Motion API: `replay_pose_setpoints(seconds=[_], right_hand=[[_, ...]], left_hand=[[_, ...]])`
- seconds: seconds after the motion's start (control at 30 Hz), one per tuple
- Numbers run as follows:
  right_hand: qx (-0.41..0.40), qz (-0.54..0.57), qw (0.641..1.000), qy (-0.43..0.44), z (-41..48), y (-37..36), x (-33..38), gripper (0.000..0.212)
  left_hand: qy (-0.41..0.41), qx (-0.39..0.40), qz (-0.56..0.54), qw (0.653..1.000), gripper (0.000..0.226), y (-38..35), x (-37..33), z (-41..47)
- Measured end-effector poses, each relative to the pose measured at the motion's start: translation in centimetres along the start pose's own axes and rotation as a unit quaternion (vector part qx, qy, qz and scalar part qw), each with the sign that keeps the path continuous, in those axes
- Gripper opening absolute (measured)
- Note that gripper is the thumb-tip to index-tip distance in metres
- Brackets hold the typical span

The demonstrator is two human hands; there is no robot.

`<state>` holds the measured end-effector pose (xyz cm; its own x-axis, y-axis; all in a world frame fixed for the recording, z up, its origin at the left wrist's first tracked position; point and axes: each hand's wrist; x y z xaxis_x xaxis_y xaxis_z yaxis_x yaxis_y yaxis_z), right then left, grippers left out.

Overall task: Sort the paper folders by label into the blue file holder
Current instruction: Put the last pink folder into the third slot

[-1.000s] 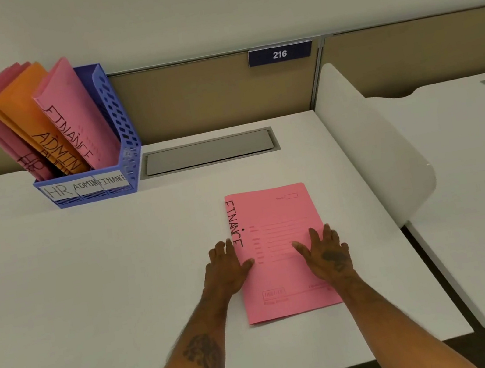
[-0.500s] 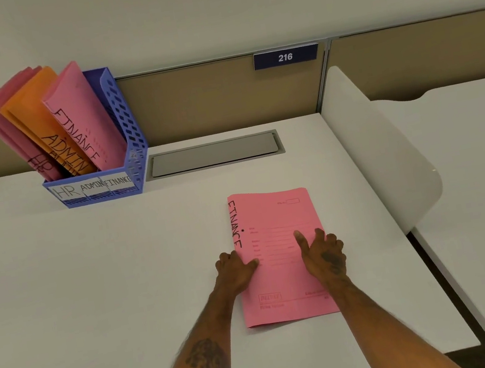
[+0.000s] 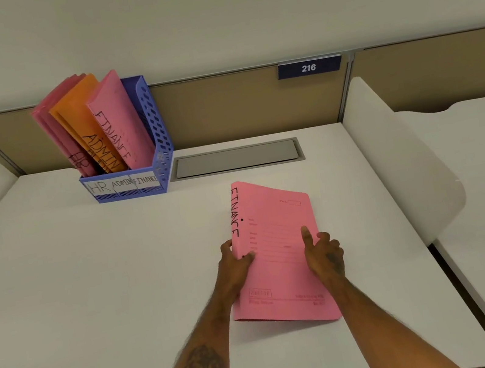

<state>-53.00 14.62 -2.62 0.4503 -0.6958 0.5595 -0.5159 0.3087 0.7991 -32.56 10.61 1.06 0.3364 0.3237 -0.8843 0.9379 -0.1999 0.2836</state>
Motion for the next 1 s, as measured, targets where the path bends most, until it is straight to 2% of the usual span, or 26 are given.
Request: replay_pose_setpoints(seconds=[0.17,0.5,0.77,0.87,1.0], right_hand=[[0.011,0.024,0.999,0.024,-1.4,-0.4,3.8,0.076],[0.016,0.110,0.983,0.146,-8.5,-1.6,16.2,0.073],[0.034,0.219,0.932,0.285,-19.5,-1.0,30.7,0.072],[0.013,0.199,0.925,0.325,-22.8,-0.2,35.1,0.085],[-0.065,0.123,0.919,0.369,-25.8,0.6,38.9,0.095]], left_hand=[[-0.051,-0.078,-0.028,0.995,0.057,3.6,-0.7,-0.6],[-0.152,-0.154,-0.008,0.976,0.038,14.8,-2.5,-2.1],[-0.215,-0.218,0.075,0.949,0.034,23.5,-2.6,-3.7],[-0.235,-0.233,0.134,0.934,0.040,25.8,-2.3,-4.4],[-0.274,-0.260,0.191,0.906,0.049,27.6,-2.1,-5.3]])
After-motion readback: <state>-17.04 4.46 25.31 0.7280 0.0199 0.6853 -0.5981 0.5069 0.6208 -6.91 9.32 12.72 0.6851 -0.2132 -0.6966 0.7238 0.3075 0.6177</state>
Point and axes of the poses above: each hand's wrist, its own z-axis towards the middle knuckle, its own y-axis out of the back of the hand, x = y × z, and after that the axes turned 6 degrees about -x, right-handed
